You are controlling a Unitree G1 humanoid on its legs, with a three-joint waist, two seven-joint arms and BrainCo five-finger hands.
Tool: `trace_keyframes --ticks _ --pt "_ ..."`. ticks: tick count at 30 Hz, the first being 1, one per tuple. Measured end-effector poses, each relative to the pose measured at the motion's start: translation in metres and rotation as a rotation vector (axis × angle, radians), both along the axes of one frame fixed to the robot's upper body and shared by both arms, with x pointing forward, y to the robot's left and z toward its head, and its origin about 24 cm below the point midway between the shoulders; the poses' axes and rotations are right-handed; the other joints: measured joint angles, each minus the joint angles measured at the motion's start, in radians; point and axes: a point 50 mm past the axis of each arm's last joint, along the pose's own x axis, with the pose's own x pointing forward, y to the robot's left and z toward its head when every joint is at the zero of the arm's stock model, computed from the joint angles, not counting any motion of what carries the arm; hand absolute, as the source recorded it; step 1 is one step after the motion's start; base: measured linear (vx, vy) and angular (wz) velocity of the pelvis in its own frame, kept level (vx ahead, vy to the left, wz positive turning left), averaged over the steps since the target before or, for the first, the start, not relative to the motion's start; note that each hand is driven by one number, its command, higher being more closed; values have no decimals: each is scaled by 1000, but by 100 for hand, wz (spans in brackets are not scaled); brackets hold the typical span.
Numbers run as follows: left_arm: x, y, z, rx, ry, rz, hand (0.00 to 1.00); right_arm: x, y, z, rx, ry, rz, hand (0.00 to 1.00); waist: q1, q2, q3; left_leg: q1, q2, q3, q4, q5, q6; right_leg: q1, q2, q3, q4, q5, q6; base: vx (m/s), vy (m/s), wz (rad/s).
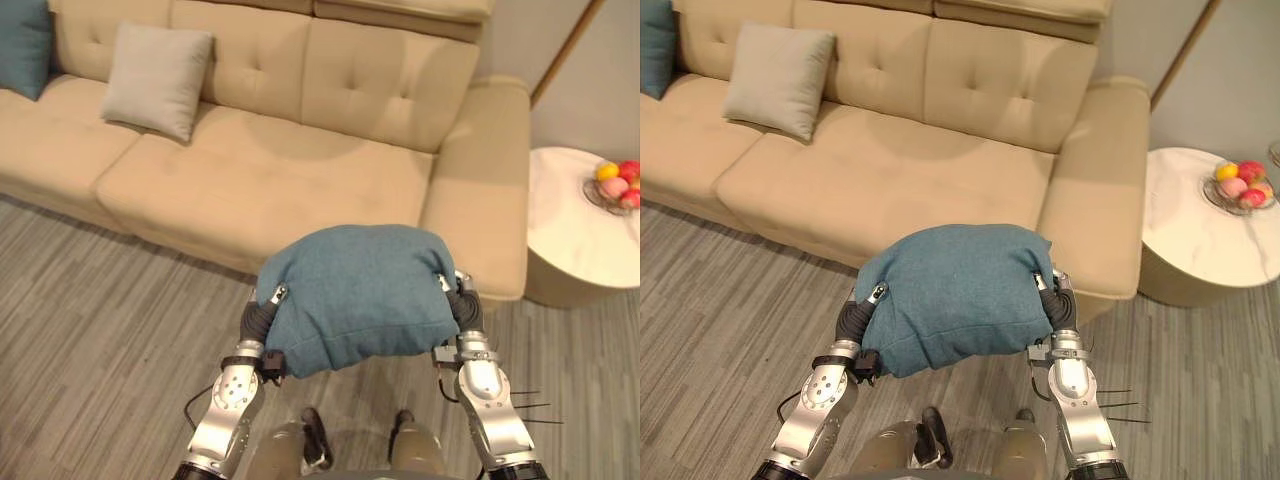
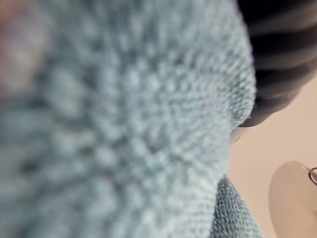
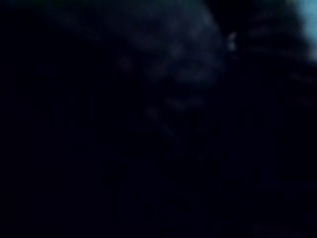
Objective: Pick up cushions and gather them together orderly.
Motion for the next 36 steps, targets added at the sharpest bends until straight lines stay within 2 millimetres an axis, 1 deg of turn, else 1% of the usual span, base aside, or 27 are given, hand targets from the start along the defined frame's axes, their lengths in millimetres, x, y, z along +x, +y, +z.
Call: trace_keyframes --ticks 2,5,7,9,10,11,12,13,14,16,17,19,20,21,22,23,24,25,26,27,28,29,30,31,33,34,36 --pt "0 2 1 11 -6 0 100 0 1 -1 -5 9 21 100 1 -7 2 29 -1 -5 -18 -16 -15 -57 36 2 -3 -21 3 285 -19 20" --pt "0 3 1 16 -6 -4 100 0 0 -2 12 15 29 100 -27 -8 4 88 -3 -19 -25 -39 -46 -132 111 -6 -114 6 21 299 -40 23" --pt "2 2 2 16 -11 -9 100 -1 -3 -2 2 19 36 100 -44 -16 7 149 -15 -24 -35 -70 -72 -150 142 -7 -208 70 -9 584 -127 24" --pt "5 -4 5 15 -25 -30 100 -4 -7 -3 -6 29 32 100 -64 -16 3 210 -24 -46 -53 -115 -108 -157 154 -2 -270 137 -38 469 -141 39" --pt "4 -7 5 13 -23 -42 100 -10 -11 -8 3 52 31 100 -82 -16 -3 254 -24 -74 -60 -146 -141 -153 145 -9 -226 229 -67 540 -213 49" --pt "3 -10 3 3 -15 -47 100 -13 -14 -10 -2 64 29 100 -88 12 -10 264 4 -83 -39 -150 -153 -157 163 -31 -183 179 -73 557 -218 35" --pt "4 -12 3 0 -17 -53 100 -15 -15 -10 -2 68 23 100 -89 25 -17 249 30 -85 4 -141 -170 -154 175 -42 -173 159 -92 582 -230 4" --pt "5 -14 4 0 -25 -63 100 -17 -16 -8 -1 61 18 100 -87 32 -20 206 67 -83 116 -115 -213 -144 194 -55 -168 138 -109 603 -221 -12" --pt "5 -15 4 -5 -24 -65 100 -20 -17 -3 -4 41 21 100 -84 33 -19 146 119 -85 304 -70 -250 -112 220 -60 -170 119 -129 693 -249 -18" --pt "3 -22 0 -15 -2 -86 100 -31 -19 7 4 8 8 100 -73 32 -19 109 173 -65 459 -73 -242 -10 243 -55 -214 102 -151 561 -160 -7" --pt "2 -24 -1 -19 -1 -94 100 -34 -19 10 7 -3 6 100 -70 32 -19 108 178 -51 463 -77 -234 14 243 -46 -227 100 -153 397 -53 -4" --pt "2 -28 1 -31 -8 -108 100 -38 -17 28 11 -89 15 100 -57 31 -22 81 191 12 403 -112 -172 90 237 13 -267 62 -136 314 10 -19" --pt "2 -28 1 -31 -10 -111 100 -38 -17 30 12 -103 18 100 -55 34 -24 67 195 14 384 -118 -162 93 237 20 -267 54 -135 242 56 -39" --pt "2 -28 2 -34 -18 -114 100 -37 -15 34 15 -128 23 100 -39 34 -24 29 196 0 335 -126 -148 99 239 53 -258 36 -131 157 69 -46" --pt "2 -29 3 -37 -20 -114 100 -37 -15 36 16 -135 24 100 -30 34 -24 7 193 -17 304 -127 -147 103 243 75 -258 28 -133 175 124 -74" --pt "1 -29 2 -39 -17 -112 100 -37 -14 37 20 -139 24 100 -6 30 -24 -21 175 -70 243 -125 -152 114 248 115 -259 17 -127 155 168 -103" --pt "-1 -28 0 -39 -8 -109 100 -37 -13 37 28 -141 21 100 18 25 -22 -43 147 -158 163 -114 -171 123 251 162 -258 10 -117 148 193 -112" --pt "-2 -27 -1 -40 -1 -106 100 -36 -13 36 33 -141 20 100 24 23 -20 -49 132 -203 120 -101 -193 126 255 189 -259 6 -108 133 244 -123" --pt "-6 -26 -4 -41 12 -99 100 -34 -11 35 39 -140 19 100 25 29 -24 -51 120 -260 43 -78 -233 128 265 233 -258 5 -91 151 377 -149" --pt "-10 -25 -8 -43 30 -92 100 -30 -9 33 34 -136 26 100 26 48 -36 -39 130 -293 -47 -38 -234 118 292 304 -259 9 -54 137 420 -170" --pt "-11 -24 -9 -44 36 -87 100 -27 -8 31 34 -130 31 100 28 57 -44 -30 136 -280 -61 13 -244 108 307 346 -260 10 -42 142 498 -209" --pt "-12 -22 -10 -42 41 -80 100 -23 -5 28 41 -120 38 100 40 57 -51 -13 139 -234 -60 87 -238 99 322 419 -270 16 -20 88 368 -206" --pt "-13 -19 -11 -35 43 -74 100 -21 -3 22 50 -98 40 100 44 32 -67 -10 136 -174 -57 98 -222 89 310 466 -292 30 1 126 409 -186" --pt "-12 -16 -11 -27 41 -68 100 -19 -2 18 54 -82 37 100 17 14 -78 -11 130 -125 -68 98 -204 78 282 452 -325 61 27 114 333 -157" --pt "-10 -7 -10 -13 36 -39 100 -7 2 14 47 -68 49 100 12 -17 -85 18 122 -22 -97 107 -184 61 230 322 -397 140 24 102 331 -150" --pt "-8 -3 -10 0 34 -32 100 -1 7 13 32 -64 72 100 14 -22 -85 45 113 25 -109 109 -181 84 196 185 -460 178 7 39 189 -127" --pt "-7 3 -12 17 41 -16 100 4 10 10 21 -54 93 100 16 -17 -82 78 98 39 -135 115 -171 113 172 88 -509 207 -12 48 123 -86"
